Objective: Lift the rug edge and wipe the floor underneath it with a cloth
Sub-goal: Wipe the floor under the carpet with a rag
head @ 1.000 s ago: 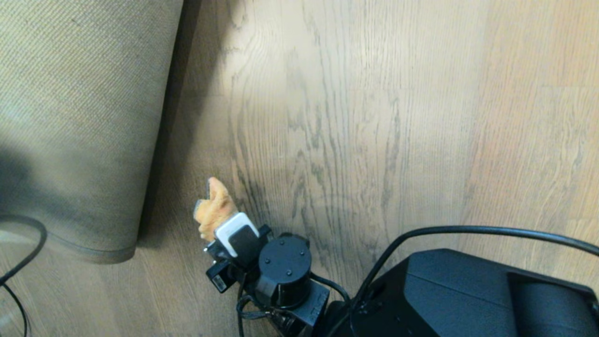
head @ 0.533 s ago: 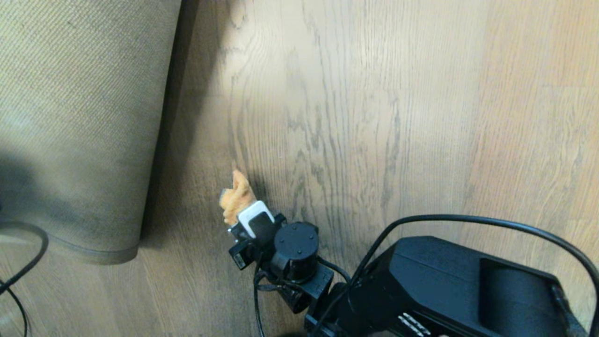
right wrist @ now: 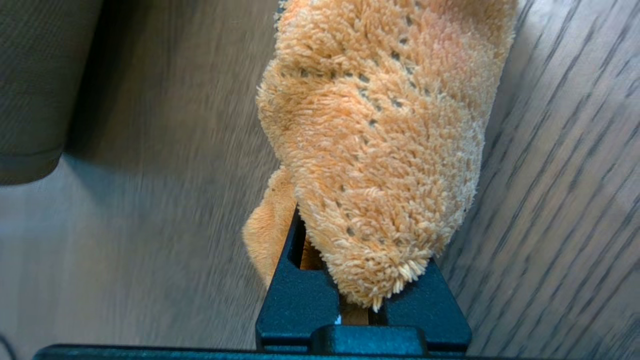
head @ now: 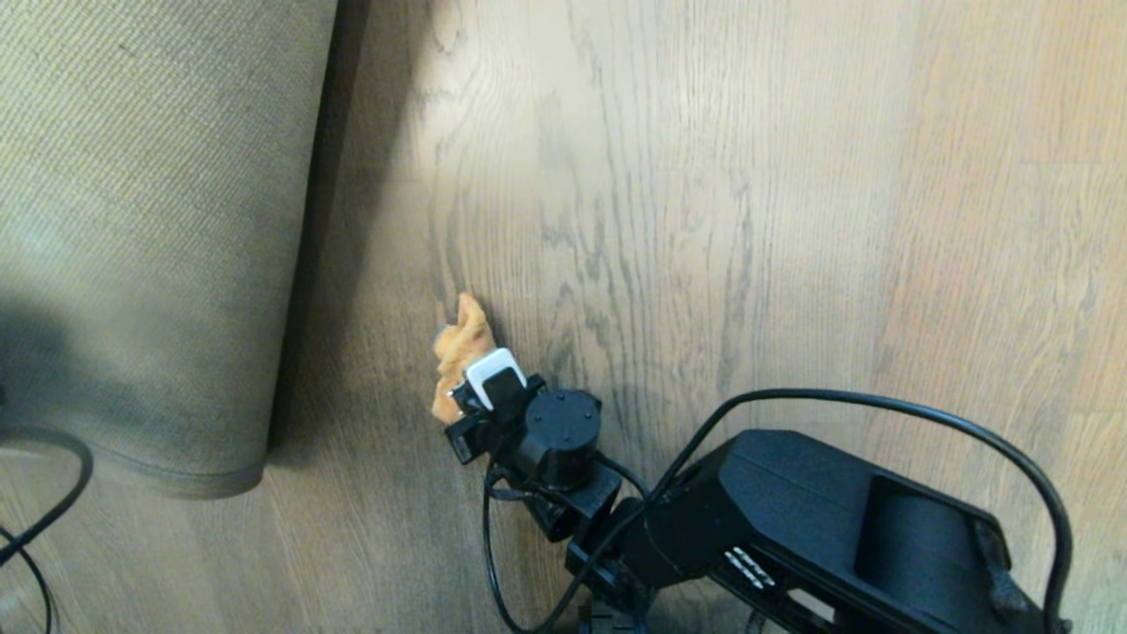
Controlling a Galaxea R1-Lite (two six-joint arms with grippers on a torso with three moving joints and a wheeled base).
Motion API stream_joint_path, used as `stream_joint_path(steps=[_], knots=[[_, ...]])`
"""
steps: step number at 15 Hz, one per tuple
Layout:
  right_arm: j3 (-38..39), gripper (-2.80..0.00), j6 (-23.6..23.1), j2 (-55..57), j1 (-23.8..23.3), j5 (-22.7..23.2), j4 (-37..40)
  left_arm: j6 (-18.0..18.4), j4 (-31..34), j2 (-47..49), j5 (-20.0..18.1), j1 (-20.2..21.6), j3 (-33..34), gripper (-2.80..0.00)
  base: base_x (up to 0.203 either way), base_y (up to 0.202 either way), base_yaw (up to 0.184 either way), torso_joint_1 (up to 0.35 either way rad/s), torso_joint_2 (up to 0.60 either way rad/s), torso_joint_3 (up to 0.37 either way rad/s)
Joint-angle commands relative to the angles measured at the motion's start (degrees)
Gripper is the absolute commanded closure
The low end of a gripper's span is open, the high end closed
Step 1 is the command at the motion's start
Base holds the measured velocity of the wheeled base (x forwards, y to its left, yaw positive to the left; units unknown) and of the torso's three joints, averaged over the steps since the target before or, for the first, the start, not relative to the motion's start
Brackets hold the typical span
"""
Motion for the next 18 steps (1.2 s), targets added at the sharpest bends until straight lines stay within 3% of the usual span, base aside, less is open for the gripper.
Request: stream_joint_path(steps=[1,8,18], knots=[[-2.08,0.00,-0.06,0.73,-0.67,0.06,-0.41,0.26,-2.69,0.30,0.23,0.05,0.45,0.00,0.000,0.000,0.000,0.000,0.00,0.000],[-4.22,0.00,-0.06,-1.82,-3.87,-0.14,-0.40,0.26,-2.69,0.30,0.23,0.05,1.15,0.00,0.000,0.000,0.000,0.000,0.00,0.000],[-4.16,0.00,-0.94,-5.41,-13.79,0.14,-0.41,0.26,-2.69,0.39,0.23,0.05,1.15,0.00,0.000,0.000,0.000,0.000,0.00,0.000]])
